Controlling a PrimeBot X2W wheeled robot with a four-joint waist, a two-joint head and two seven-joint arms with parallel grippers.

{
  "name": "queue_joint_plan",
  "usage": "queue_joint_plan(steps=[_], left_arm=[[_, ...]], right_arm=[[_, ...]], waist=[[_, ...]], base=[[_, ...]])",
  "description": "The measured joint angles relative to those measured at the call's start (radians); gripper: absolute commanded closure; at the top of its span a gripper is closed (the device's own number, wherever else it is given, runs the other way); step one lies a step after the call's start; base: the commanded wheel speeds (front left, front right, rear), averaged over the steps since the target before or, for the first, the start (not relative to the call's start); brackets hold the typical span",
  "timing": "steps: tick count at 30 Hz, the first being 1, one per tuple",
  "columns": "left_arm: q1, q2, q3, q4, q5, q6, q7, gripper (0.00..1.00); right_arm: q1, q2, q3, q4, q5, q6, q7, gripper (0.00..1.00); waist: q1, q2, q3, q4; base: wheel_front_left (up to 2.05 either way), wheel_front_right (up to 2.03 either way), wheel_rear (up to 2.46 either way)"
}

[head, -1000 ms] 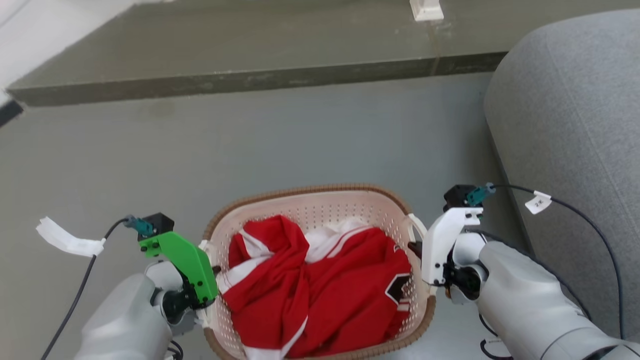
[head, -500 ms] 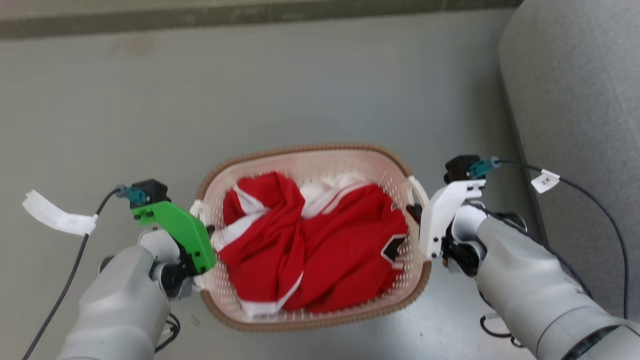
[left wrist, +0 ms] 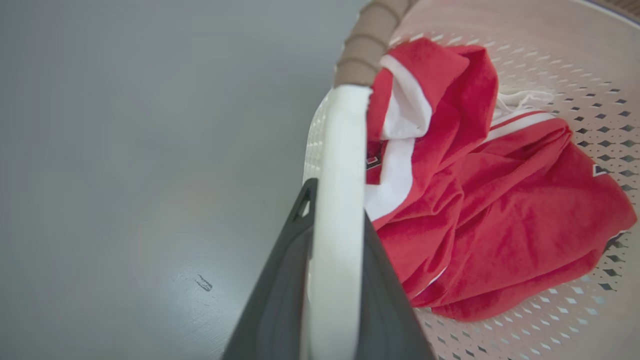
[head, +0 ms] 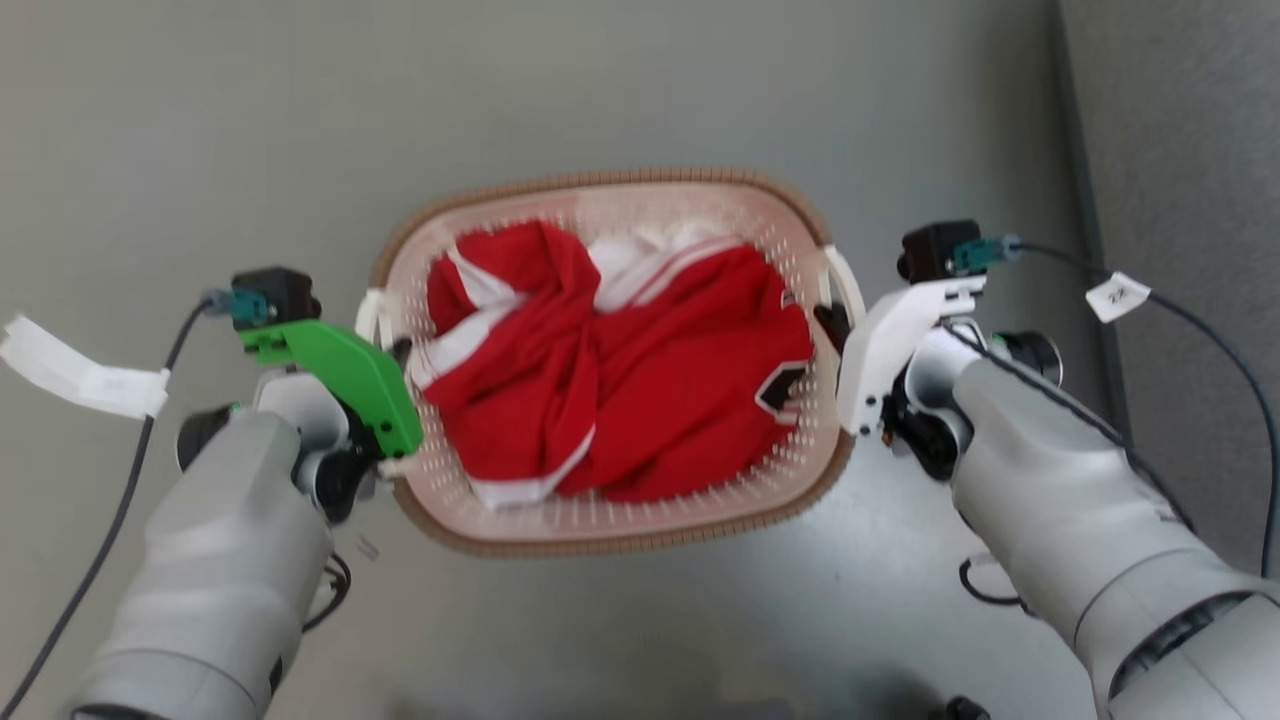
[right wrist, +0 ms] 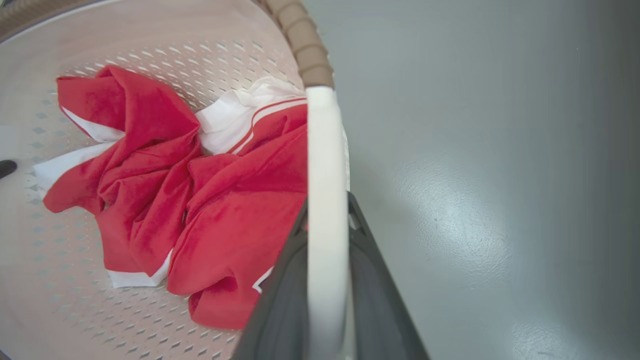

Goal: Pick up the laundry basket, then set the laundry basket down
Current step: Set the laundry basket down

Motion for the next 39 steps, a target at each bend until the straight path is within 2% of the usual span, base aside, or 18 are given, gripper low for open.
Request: queue_joint_plan(steps=[7,22,39], left_arm=[[-0.063,0.001,0.002,-0.001,0.013,0.008,-0.062,1.0],[-0.149,-0.003,0.004,0.02,0.048,0.008,-0.155,1.0],[-0.182,-0.027,-0.002,0.061,0.052,-0.005,-0.203,1.0]], right_arm=[[-0.058,-0.003,-0.003,-0.002,-0.014,-0.021,-0.049,1.0],[-0.134,-0.004,-0.025,0.002,-0.014,-0.026,-0.144,1.0],[-0.16,-0.005,-0.023,0.036,-0.023,-0.023,-0.214,1.0]], waist=[[0.0001,0.0,0.1,0.001],[0.0001,0.0,0.288,0.001],[0.0,0.0,0.351,0.009]], base=[[0.0,0.0,0.0],[0.0,0.0,0.0],[0.0,0.0,0.0]])
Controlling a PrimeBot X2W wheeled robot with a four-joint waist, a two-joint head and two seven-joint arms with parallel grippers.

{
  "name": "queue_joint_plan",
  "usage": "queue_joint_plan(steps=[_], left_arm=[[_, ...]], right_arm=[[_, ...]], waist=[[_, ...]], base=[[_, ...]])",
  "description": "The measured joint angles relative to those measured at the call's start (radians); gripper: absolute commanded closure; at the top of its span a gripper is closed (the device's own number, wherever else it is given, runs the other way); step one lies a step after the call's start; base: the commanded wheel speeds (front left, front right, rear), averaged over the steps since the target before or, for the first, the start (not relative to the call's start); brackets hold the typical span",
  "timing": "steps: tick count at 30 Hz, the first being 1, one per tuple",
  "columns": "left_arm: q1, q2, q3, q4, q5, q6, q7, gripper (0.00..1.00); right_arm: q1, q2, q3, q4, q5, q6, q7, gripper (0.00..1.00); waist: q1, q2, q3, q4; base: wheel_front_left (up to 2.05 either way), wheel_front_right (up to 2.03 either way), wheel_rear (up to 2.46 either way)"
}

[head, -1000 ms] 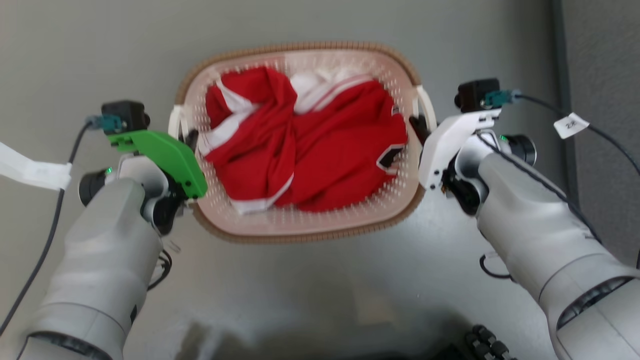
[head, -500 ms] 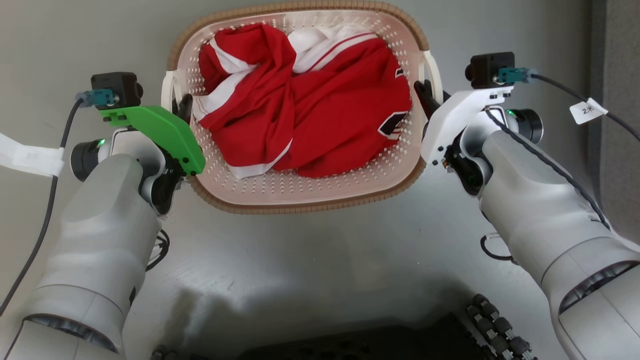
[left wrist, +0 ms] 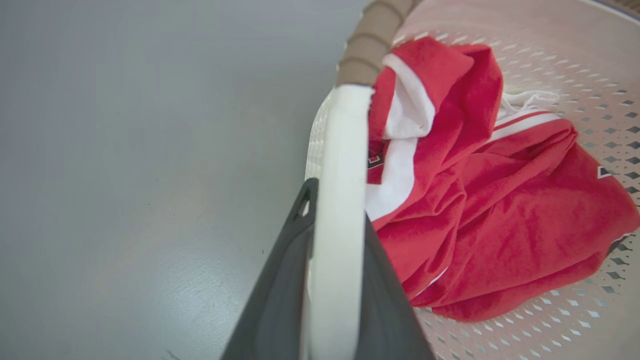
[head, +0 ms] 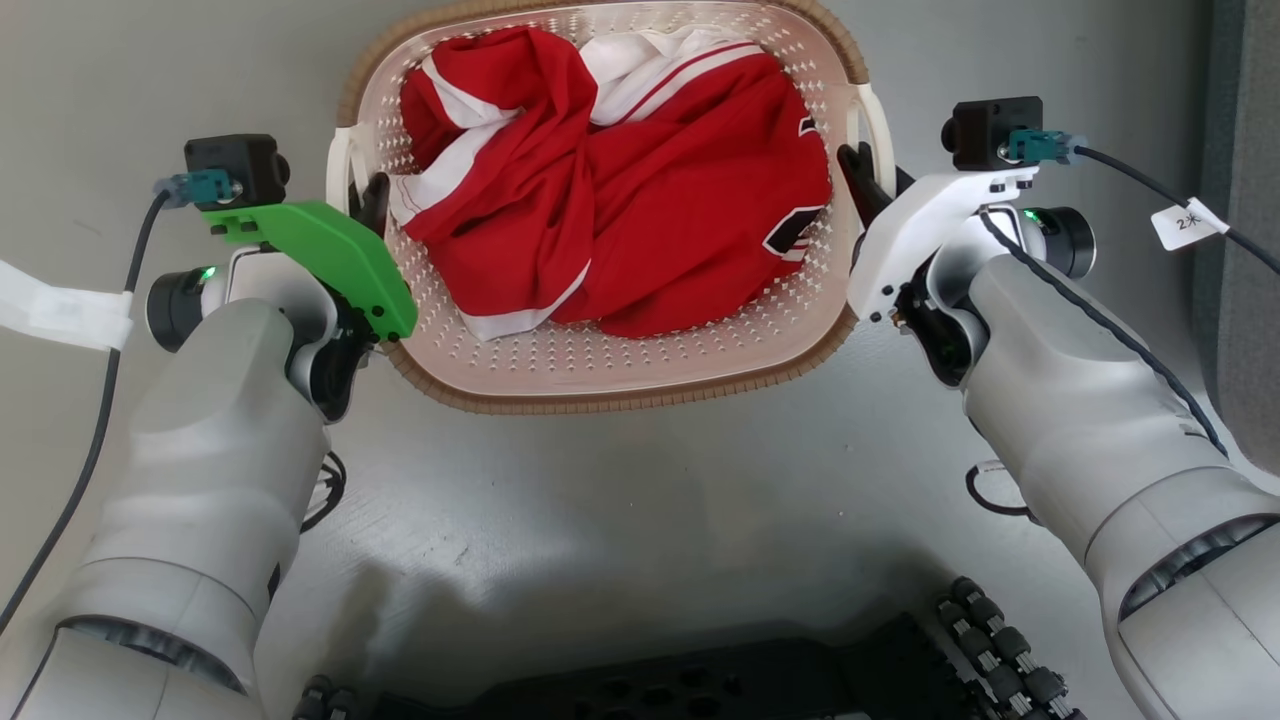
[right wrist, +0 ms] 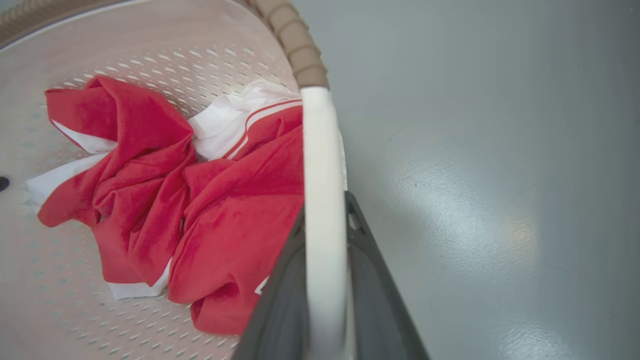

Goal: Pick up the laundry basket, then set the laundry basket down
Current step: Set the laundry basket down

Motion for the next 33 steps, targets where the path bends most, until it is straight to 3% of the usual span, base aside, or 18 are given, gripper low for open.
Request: queue_joint_plan(steps=[7,8,9,10,11,12,33], left_arm=[[-0.011,-0.007,-0.002,0.011,0.0,0.0,-0.001,1.0],[-0.013,-0.008,-0.001,0.013,0.0,-0.001,-0.002,1.0],[-0.013,-0.009,0.002,0.016,-0.003,-0.001,-0.008,0.7],[-0.014,-0.012,0.012,0.02,-0.01,-0.001,-0.01,0.5],[-0.015,-0.013,0.021,0.022,-0.022,-0.001,-0.011,0.06],[-0.019,-0.012,0.024,0.023,-0.027,-0.001,-0.016,0.0],[-0.05,-0.013,-0.023,0.057,-0.013,-0.001,-0.035,0.0]], right_arm=[[-0.006,-0.001,0.003,0.011,-0.002,0.009,-0.009,1.0],[-0.006,-0.001,0.004,0.011,-0.003,0.008,-0.01,0.83],[-0.007,-0.001,0.005,0.011,-0.005,0.009,-0.015,0.62],[-0.007,-0.002,0.005,0.012,-0.006,0.009,-0.018,0.33],[-0.007,-0.005,0.006,0.013,-0.006,0.015,-0.019,0.0],[-0.007,-0.013,0.009,0.016,-0.008,0.016,-0.019,0.0],[-0.014,-0.038,0.007,0.033,-0.016,0.026,-0.054,0.0]], waist=[[0.0,0.0,0.006,0.005],[0.0,0.0,0.006,0.005],[0.0,0.0,0.007,0.006],[0.0,0.0,0.008,0.007],[-0.0001,0.0,0.009,0.008],[-0.0001,0.0,0.01,0.009],[-0.0001,0.0,-0.018,0.028]], base=[[0.0,0.0,0.0],[0.0,0.0,0.0],[0.0,0.0,0.0],[0.0,0.0,0.0],[0.0,0.0,0.0],[0.0,0.0,0.0],[0.0,0.0,0.0]])
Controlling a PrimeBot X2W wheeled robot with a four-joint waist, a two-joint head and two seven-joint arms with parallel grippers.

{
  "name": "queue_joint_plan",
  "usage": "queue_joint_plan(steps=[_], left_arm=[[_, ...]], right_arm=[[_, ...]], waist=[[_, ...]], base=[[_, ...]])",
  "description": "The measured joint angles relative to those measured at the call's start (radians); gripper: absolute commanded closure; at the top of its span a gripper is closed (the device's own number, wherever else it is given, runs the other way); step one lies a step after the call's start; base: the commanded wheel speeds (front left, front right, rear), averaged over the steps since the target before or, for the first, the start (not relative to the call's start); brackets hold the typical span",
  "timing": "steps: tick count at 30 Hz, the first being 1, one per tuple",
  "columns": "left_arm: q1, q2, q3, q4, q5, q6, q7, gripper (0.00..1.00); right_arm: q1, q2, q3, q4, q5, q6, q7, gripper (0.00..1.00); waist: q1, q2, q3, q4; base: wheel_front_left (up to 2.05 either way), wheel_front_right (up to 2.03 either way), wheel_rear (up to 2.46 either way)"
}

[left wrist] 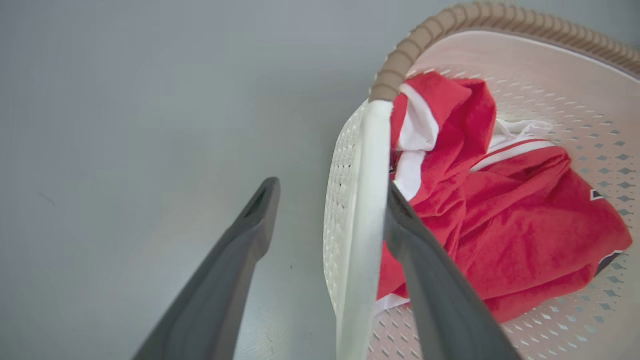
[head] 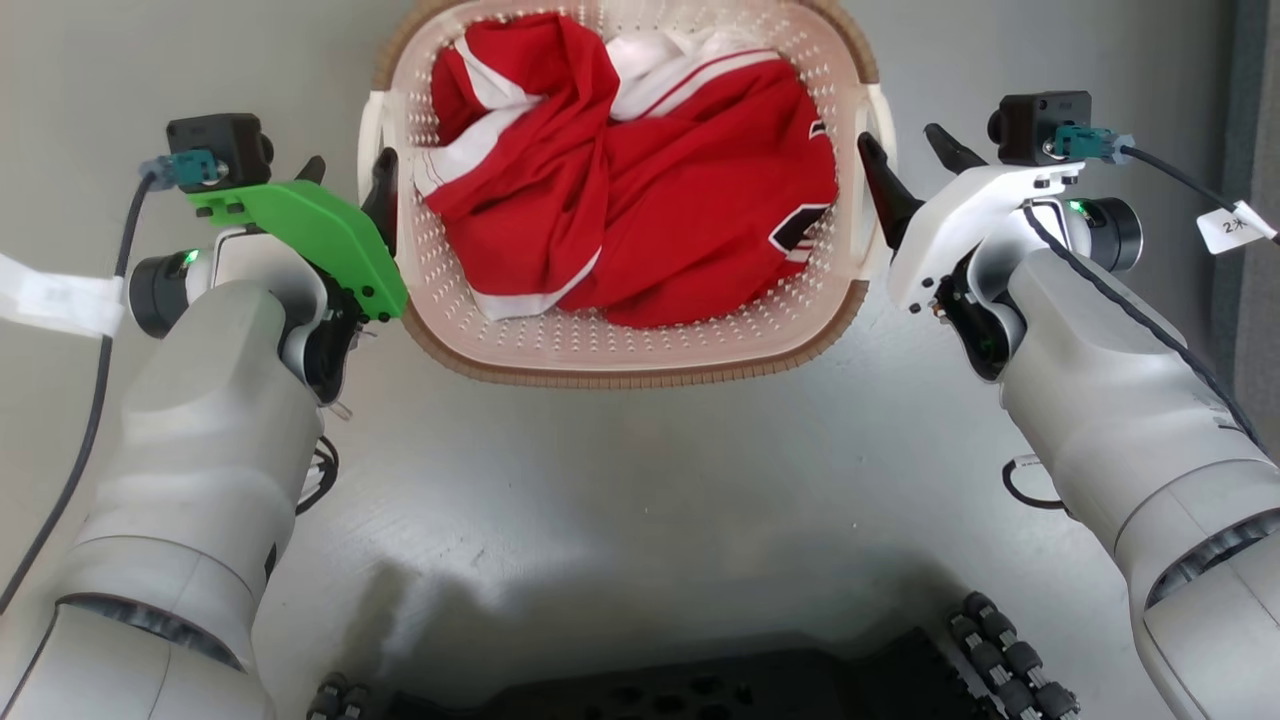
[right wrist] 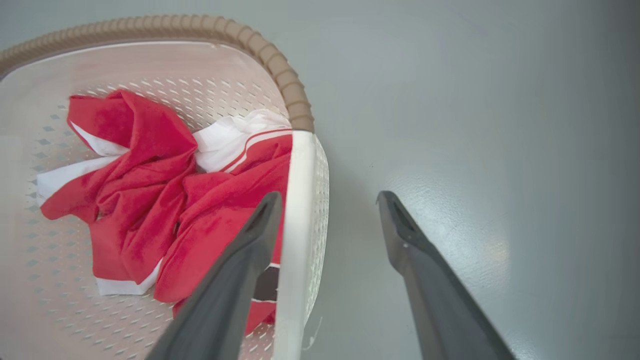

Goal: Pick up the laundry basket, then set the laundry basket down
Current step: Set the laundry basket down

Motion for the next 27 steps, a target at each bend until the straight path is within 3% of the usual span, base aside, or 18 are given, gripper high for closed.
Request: queue_joint_plan(steps=[12,19,27], left_arm=[[0.027,0.018,-0.038,-0.018,0.052,0.0,-0.089,0.0],[0.071,0.038,-0.038,-0.047,0.078,0.0,-0.099,0.0],[0.086,0.089,0.017,-0.2,0.123,0.014,-0.101,0.0]], right_arm=[[0.018,-0.01,0.001,-0.037,-0.017,0.004,-0.009,0.0],[0.046,-0.031,-0.056,-0.176,-0.023,0.007,-0.013,0.0],[0.117,-0.072,-0.127,-0.345,-0.083,-0.037,-0.014,0.0]], waist=[[0.0,0.0,-0.104,-0.001],[-0.0001,0.0,-0.193,-0.007],[-0.0001,0.0,-0.3,-0.014]], base=[[0.0,0.0,0.0],[0.0,0.0,0.0],[0.0,0.0,0.0]])
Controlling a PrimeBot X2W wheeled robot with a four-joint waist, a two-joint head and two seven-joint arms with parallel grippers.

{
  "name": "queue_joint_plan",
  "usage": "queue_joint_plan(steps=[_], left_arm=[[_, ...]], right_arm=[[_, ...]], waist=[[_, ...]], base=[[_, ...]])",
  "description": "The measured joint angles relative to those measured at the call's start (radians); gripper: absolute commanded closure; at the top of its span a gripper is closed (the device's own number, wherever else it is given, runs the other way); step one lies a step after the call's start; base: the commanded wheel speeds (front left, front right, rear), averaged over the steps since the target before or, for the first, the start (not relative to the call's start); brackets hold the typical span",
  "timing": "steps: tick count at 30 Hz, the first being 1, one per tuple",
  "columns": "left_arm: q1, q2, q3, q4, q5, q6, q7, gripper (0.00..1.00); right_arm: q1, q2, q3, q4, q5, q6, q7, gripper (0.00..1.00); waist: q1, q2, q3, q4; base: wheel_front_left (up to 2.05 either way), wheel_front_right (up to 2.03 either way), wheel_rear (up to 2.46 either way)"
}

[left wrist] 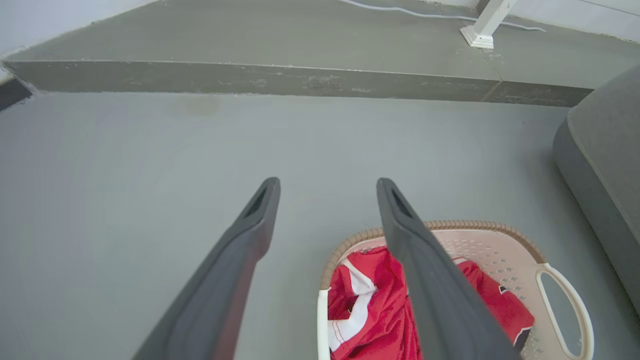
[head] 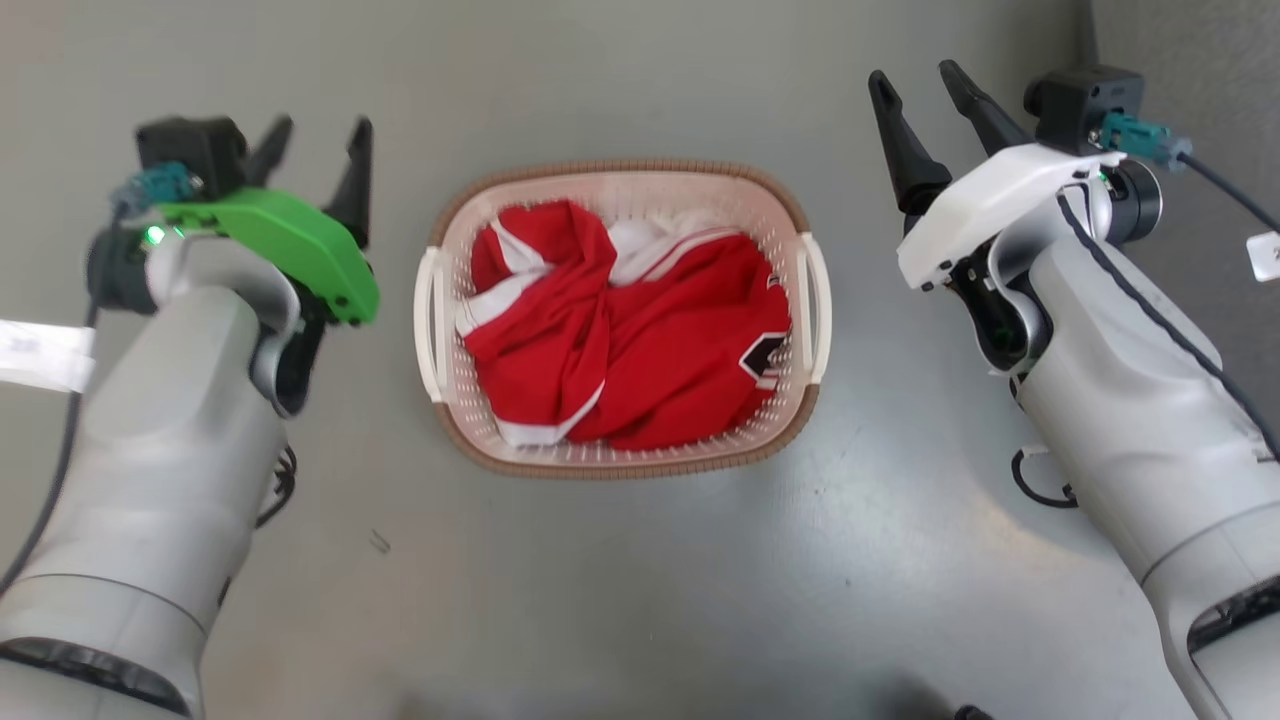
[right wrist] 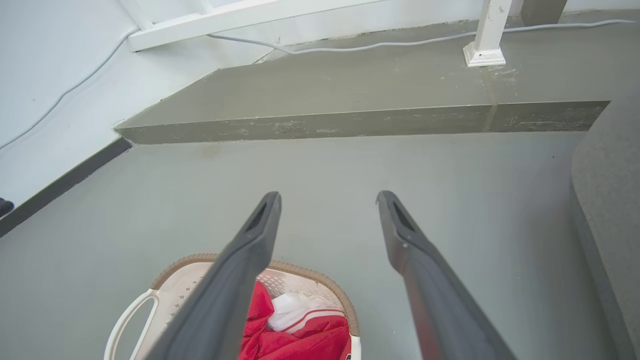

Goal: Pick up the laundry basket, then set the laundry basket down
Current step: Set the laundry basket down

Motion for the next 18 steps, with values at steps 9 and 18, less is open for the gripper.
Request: queue_joint_plan(steps=[9,18], left_arm=[[0.085,0.036,0.107,-0.235,0.1,0.078,0.0,0.0],[0.233,0.069,0.175,-0.433,0.201,0.155,0.0,0.0]], right_arm=[[0.119,-0.032,-0.099,-0.201,-0.078,-0.065,-0.002,0.0],[0.243,-0.031,-0.159,-0.353,-0.138,-0.103,-0.002,0.0]], waist=[[0.0,0.0,-0.124,-0.002],[0.0,0.0,-0.223,-0.002]], base=[[0.0,0.0,0.0],[0.0,0.0,0.0]])
